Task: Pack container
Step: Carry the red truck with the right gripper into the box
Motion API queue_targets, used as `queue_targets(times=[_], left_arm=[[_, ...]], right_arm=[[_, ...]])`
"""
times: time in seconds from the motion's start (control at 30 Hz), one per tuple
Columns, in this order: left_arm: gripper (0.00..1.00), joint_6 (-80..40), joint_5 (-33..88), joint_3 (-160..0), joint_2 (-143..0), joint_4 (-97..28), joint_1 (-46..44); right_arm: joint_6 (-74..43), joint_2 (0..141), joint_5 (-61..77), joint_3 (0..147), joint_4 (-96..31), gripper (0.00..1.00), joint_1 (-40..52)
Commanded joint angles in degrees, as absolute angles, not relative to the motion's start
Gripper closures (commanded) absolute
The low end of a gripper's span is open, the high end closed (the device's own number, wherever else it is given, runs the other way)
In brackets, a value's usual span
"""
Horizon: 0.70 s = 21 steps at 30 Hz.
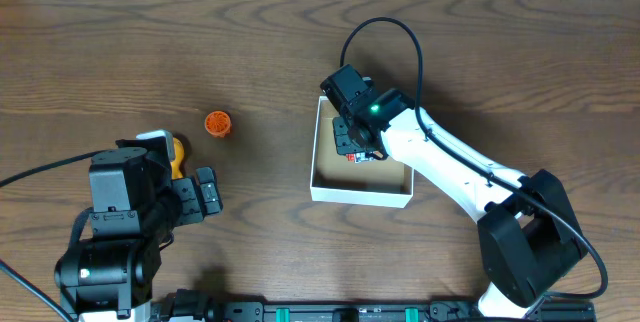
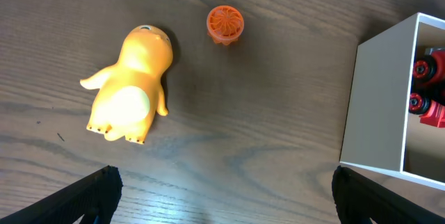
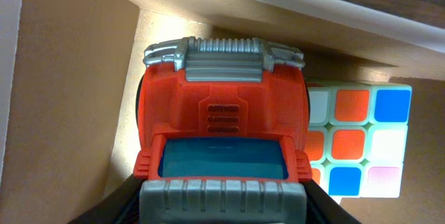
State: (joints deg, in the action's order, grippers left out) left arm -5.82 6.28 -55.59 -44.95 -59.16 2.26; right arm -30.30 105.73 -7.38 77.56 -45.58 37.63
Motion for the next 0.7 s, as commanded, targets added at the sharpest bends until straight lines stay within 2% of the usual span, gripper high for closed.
queue_targets(times=[0.0,0.1,0.33,0.47,0.53,0.67], left_arm=[[0.02,-6.1,6.9,-56.1,-44.9,-59.4,2.6],[0.02,-6.1,6.9,-56.1,-44.9,-59.4,2.6],[0.02,-6.1,6.9,-56.1,-44.9,-59.4,2.6],[0.02,-6.1,6.9,-56.1,-44.9,-59.4,2.6],[0.02,-6.1,6.9,-56.1,-44.9,-59.4,2.6],[0.02,-6.1,6.9,-56.1,-44.9,-59.4,2.6]], right_arm=[[-31.5,105.8,-8.8,77.9,-45.5,0.43,37.5],[-31.0,105.8,-8.8,77.9,-45.4,0.31,37.5],[-31.0,105.8,-8.8,77.9,-44.9,0.3,37.5],[-29.9,105.8,-8.8,78.0,-44.1,0.35,37.6],[-28.0,105.6,-8.8,78.0,-43.2,0.43,37.6],[-26.0,104.7,-8.8,79.2,-43.2,0.52,37.6]])
